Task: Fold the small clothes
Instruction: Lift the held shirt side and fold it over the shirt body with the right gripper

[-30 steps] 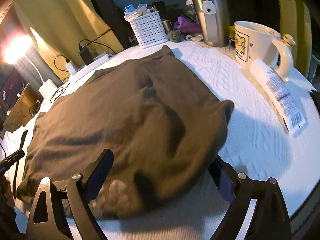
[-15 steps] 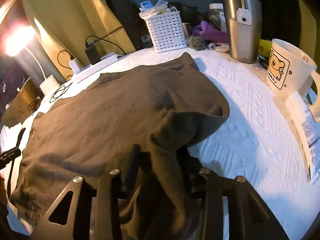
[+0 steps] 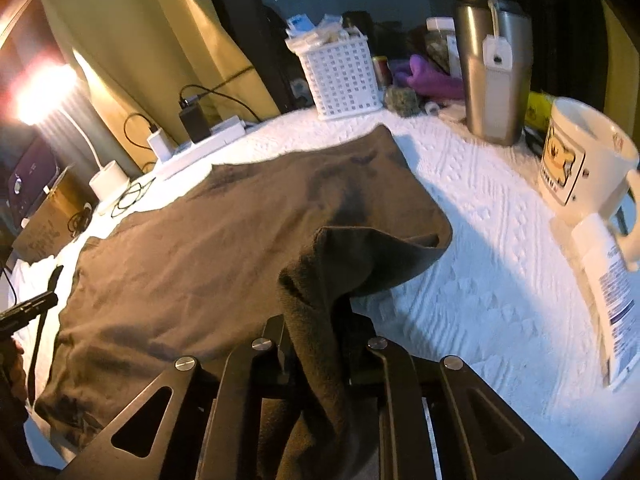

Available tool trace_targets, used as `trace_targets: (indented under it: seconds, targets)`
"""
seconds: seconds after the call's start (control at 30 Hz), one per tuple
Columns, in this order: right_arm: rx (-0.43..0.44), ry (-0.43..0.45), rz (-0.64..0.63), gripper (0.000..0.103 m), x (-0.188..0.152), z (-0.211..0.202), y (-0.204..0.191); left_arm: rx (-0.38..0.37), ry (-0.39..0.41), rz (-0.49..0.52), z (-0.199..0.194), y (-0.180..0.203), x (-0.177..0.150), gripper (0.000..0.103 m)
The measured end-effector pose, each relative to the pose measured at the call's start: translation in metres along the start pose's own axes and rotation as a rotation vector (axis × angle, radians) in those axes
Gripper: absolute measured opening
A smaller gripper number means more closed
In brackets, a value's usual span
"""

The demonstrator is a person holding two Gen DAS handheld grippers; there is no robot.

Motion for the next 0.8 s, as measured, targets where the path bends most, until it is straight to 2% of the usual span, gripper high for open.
trace_targets:
  seconds: [0.2,0.37,0.8]
  targets:
    - [0.005,0.056,-0.043,0.012,0.021,-0.021,-0.027,-0.019,0.053,-0.02,-0.012,-0.013,0.0,0.064]
    - [0.04,0.079,-0.085,0.012,0.03,-0.032,-0.066,-0.037,0.077,-0.025,-0.02,-0.025,-0.003,0.064]
    - [0.157,0.097,-0.351,0.007,0.02,-0.063,-0.211,-0.079,0.175,-0.089,-0.052,-0.064,-0.014,0.064]
Point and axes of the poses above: each gripper's, at about its wrist camera, not at the fingertips, and z roughly the way its jaws point, y to its right, x to its top, the point moved 10 cm from there along z, roughly the way its jaws point, and after that the axes turned 11 degrees about -x, right-handed, at the moved point
